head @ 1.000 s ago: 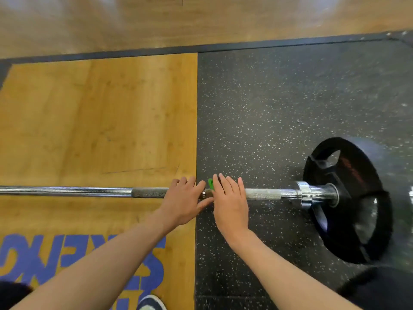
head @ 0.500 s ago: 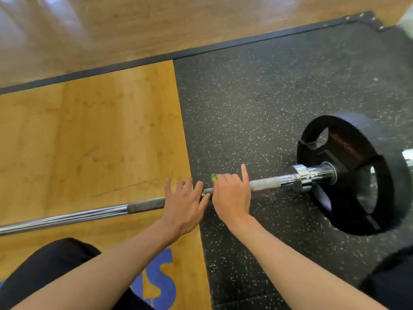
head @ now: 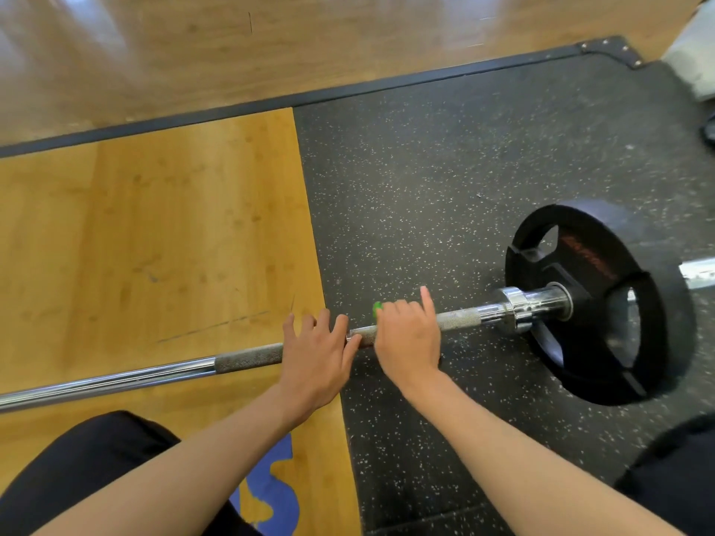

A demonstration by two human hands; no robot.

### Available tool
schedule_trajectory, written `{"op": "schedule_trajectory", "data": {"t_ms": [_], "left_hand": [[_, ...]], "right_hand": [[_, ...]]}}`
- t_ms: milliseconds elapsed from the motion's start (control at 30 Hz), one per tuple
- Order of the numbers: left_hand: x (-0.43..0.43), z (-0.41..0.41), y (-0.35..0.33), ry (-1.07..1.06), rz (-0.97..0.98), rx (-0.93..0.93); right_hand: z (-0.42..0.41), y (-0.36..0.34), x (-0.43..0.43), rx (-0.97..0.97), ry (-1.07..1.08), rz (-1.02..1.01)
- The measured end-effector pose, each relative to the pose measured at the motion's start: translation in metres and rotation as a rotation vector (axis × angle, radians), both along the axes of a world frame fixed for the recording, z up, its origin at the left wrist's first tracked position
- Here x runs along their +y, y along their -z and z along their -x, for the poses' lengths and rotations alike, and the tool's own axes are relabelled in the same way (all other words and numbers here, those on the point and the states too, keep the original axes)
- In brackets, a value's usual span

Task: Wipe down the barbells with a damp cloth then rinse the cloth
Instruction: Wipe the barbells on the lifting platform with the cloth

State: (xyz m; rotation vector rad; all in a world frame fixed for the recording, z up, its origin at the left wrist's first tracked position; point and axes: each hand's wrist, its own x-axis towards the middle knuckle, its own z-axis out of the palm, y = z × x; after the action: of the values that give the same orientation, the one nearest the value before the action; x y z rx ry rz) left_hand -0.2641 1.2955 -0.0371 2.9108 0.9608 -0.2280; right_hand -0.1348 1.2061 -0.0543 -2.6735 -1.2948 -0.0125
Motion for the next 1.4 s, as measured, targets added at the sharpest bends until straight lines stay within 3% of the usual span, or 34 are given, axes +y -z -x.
{"op": "schedule_trajectory", "data": {"t_ms": [100, 233, 433, 600, 733, 933, 1033, 1200, 1400], "left_hand": [[0.001, 0.001, 0.001, 0.003, -0.002, 0.003], [0.003, 0.005, 0.001, 0.021, 0.007, -0.021], [0.000, 0.002, 0.006, -0.118, 0.035, -0.154], [0.000, 0.002, 0.006, -0.188, 0.111, -0.242], [0.000, 0.004, 0.003, -0.169, 0.147, -0.245], [-0.003, 0.004, 0.002, -0.184, 0.210, -0.311], [-0.001, 0.006, -0.003, -0.202, 0.256, -0.347], [0.001, 0.004, -0.001, -0.109, 0.143, -0.160], [-0.003, -0.004, -0.003, -0.103, 0.018, -0.059]], "right_hand": [[0.026, 0.008, 0.003, 0.035, -0.089, -0.173], [-0.009, 0.016, -0.042, -0.063, -0.364, -0.187], [-0.017, 0.002, -0.017, -0.044, 0.008, -0.070], [0.043, 0.022, 0.003, 0.037, -0.110, -0.252], [0.023, 0.023, -0.026, -0.062, -0.309, -0.268], [0.022, 0.012, -0.010, -0.005, -0.060, -0.189], [0.053, 0.020, 0.012, 0.051, -0.144, -0.263], [0.019, 0.021, -0.025, -0.057, -0.397, -0.258], [-0.051, 0.005, -0.059, -0.054, -0.115, -0.083]]}}
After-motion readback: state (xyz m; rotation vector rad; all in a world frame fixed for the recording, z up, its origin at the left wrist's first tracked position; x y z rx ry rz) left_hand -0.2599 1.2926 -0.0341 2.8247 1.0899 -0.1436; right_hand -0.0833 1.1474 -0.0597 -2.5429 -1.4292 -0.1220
